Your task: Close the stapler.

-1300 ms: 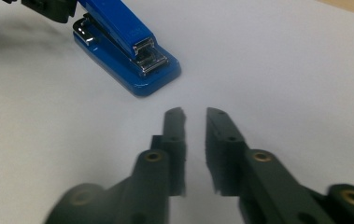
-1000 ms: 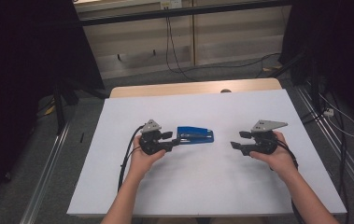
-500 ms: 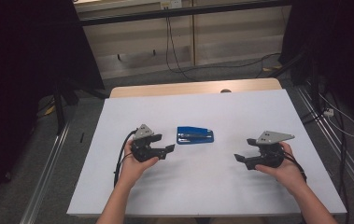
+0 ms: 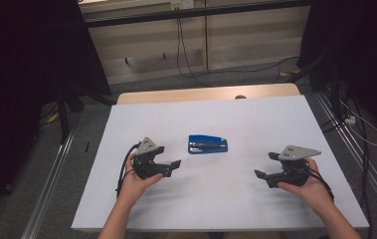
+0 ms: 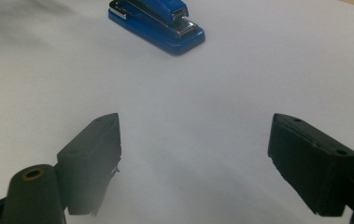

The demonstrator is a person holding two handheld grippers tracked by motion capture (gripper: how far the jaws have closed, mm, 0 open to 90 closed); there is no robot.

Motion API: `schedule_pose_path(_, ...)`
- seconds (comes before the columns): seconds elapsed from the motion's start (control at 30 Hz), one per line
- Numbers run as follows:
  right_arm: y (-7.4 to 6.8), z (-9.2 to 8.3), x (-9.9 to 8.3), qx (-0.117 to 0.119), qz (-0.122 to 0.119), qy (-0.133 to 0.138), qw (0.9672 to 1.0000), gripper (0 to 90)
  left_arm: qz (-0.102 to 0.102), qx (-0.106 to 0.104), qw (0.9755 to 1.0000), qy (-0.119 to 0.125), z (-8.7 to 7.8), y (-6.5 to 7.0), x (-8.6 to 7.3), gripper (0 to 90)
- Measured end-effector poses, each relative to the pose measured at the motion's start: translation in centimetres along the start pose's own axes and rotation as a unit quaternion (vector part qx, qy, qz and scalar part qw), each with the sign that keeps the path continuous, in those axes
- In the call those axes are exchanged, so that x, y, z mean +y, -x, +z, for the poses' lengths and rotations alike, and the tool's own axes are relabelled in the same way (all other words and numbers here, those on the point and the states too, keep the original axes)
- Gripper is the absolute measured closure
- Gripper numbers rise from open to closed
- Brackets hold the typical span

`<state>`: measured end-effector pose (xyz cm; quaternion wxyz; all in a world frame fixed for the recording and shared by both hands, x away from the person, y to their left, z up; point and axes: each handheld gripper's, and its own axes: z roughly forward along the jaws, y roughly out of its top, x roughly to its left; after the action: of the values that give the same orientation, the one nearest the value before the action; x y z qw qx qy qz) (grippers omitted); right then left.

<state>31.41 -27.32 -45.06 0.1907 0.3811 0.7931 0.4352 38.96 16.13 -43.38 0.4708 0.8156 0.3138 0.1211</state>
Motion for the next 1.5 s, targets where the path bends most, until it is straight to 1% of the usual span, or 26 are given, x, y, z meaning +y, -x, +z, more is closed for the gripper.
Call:
schedule_pose_path(0.03,0.0,-0.1,-0.1,-0.001,0.0,0.0,1.0,17.8,0.001,0.001,1.0,-0.002,-0.1,0.0,-0.1,14.0)
schedule_pose_path(0.13,-0.2,-0.3,-0.4,0.001,-0.002,-0.002,1.0,17.8,0.002,-0.005,1.0,-0.002,-0.4,0.0,-0.4,12.1)
schedule_pose_path(0.23,-0.3,-0.5,-0.5,-0.001,-0.004,-0.003,1.0,17.8,0.005,-0.003,1.0,-0.003,-0.7,-0.1,-0.6,11.5)
schedule_pose_path(0.37,-0.4,-0.8,-0.6,-0.001,-0.005,-0.001,1.0,17.3,-0.001,0.001,1.0,-0.002,-1.2,-0.2,-1.0,10.5)
schedule_pose_path(0.5,-0.6,-1.1,-0.9,-0.001,-0.004,-0.002,1.0,17.4,0.0,0.003,1.0,0.003,-1.9,-0.3,-1.2,9.8)
schedule_pose_path(0.7,-0.8,-1.4,-1.3,0.001,-0.004,-0.002,1.0,17.2,-0.002,0.007,1.0,0.002,-2.8,-0.6,-1.8,9.7)
schedule_pose_path(1.13,-1.1,-1.4,-1.2,0.003,-0.013,0.0,0.9999,17.2,-0.002,0.018,0.9998,0.006,-4.7,-1.2,-2.9,9.7)
schedule_pose_path(1.2,-1.1,-1.4,-1.2,0.003,-0.013,0.0,0.9999,17.2,-0.005,0.02,0.9998,0.005,-4.9,-1.3,-3.1,9.7)
schedule_pose_path(1.27,-1.1,-1.4,-1.2,0.003,-0.013,0.001,0.9999,17.1,-0.005,0.021,0.9998,0.001,-5.1,-1.4,-3.3,9.7)
schedule_pose_path(1.33,-1.1,-1.4,-1.3,0.004,-0.013,0.001,0.9999,17.1,-0.002,0.023,0.9997,0.001,-5.3,-1.5,-3.5,9.8)
schedule_pose_path(1.43,-1.2,-1.4,-1.3,0.005,-0.014,0.001,0.9999,17.1,-0.007,0.022,0.9997,0.004,-5.6,-1.7,-3.7,9.7)
schedule_pose_path(1.5,-1.2,-1.4,-1.2,0.005,-0.014,0.003,0.9999,17.1,-0.007,0.023,0.9997,0.002,-5.7,-1.7,-3.8,9.7)
